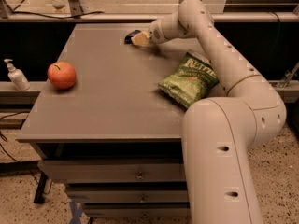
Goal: Pick rxbar blueberry
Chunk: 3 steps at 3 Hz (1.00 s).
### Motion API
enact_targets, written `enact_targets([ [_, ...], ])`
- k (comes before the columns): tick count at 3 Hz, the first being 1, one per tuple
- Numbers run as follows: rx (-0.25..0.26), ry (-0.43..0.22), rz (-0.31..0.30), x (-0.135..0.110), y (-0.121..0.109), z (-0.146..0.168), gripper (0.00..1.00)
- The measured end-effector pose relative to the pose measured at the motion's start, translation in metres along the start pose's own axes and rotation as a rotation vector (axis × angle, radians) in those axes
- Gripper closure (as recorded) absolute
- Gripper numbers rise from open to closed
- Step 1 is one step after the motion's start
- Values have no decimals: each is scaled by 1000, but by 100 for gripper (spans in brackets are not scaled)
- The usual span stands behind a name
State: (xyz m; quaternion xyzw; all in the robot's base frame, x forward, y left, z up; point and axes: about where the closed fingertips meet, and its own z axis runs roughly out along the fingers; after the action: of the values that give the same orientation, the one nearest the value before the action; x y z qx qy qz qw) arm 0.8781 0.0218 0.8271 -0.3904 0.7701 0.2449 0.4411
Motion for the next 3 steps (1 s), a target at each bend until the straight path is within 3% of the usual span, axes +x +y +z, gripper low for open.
enact_targets([
  [2,1,1,-2,-1,0,0,15],
  [3,1,1,-2,-1,0,0,0],
])
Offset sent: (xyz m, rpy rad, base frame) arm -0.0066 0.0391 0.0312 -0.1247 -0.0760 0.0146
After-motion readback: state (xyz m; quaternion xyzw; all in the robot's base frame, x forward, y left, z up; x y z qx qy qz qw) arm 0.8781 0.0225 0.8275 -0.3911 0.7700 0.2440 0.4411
